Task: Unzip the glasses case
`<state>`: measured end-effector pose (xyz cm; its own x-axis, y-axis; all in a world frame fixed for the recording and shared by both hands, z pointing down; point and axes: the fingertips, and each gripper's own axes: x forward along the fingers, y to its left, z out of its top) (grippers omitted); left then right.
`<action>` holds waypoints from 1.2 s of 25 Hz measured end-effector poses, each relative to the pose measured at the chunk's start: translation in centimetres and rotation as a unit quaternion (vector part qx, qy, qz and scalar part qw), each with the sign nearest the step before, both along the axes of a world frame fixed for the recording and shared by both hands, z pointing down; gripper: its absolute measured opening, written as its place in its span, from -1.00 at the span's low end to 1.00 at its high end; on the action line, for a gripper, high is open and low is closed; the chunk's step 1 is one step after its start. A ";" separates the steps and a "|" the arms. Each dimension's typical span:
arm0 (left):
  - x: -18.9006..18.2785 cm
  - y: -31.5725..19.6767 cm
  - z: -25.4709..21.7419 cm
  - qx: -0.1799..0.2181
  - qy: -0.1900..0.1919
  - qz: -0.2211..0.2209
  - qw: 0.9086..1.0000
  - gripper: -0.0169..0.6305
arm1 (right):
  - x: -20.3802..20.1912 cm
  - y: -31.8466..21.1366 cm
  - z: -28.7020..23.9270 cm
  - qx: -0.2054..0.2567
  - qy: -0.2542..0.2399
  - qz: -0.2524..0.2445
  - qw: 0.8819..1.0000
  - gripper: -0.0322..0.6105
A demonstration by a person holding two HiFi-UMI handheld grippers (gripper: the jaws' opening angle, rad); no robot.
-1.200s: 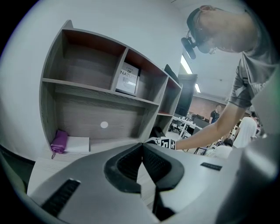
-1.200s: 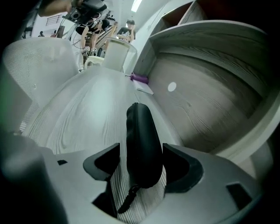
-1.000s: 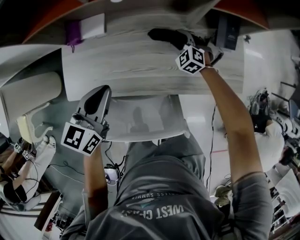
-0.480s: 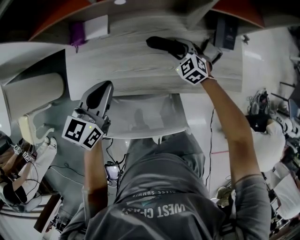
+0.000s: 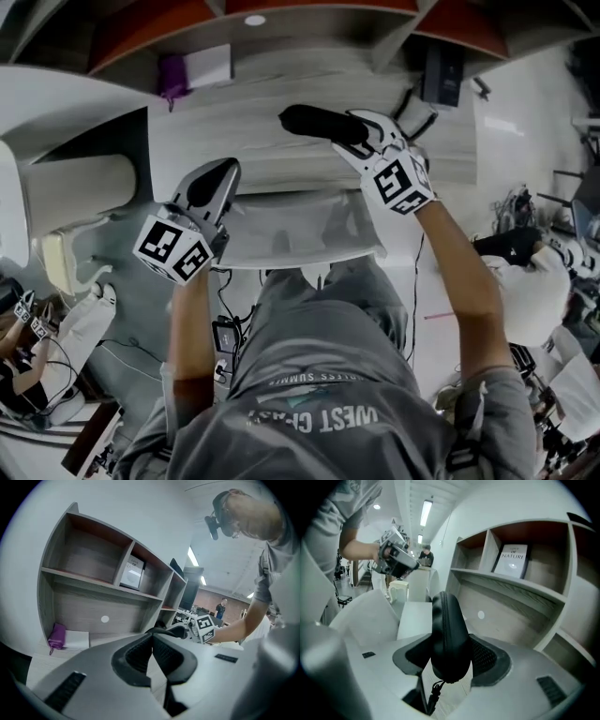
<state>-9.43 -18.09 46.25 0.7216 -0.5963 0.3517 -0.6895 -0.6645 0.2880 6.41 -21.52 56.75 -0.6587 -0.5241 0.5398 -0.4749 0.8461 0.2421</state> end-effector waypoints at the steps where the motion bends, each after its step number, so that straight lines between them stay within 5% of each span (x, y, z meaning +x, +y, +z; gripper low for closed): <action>1: 0.0 0.1 -0.3 0.001 0.003 0.004 1.000 -0.95 | -0.3 0.9 -1.2 0.001 -0.009 -0.005 1.000 -0.13; 9: 0.5 2.8 -3.3 0.027 0.043 0.065 0.997 -0.94 | -2.2 7.3 -9.4 0.012 -0.041 -0.042 0.998 -0.13; 14: 1.4 5.2 -6.2 0.050 0.085 0.148 0.984 -0.67 | -3.3 11.0 -13.2 0.004 -0.049 -0.068 0.997 -0.12; 23: 2.3 12.3 -11.6 0.120 0.122 0.314 0.934 -0.55 | -4.5 17.3 -18.9 -0.018 -0.096 -0.100 0.990 -0.12; 30: 0.9 16.7 -14.3 0.151 0.169 0.374 0.900 -0.64 | -6.0 21.3 -21.0 -0.035 -0.110 -0.117 0.986 -0.12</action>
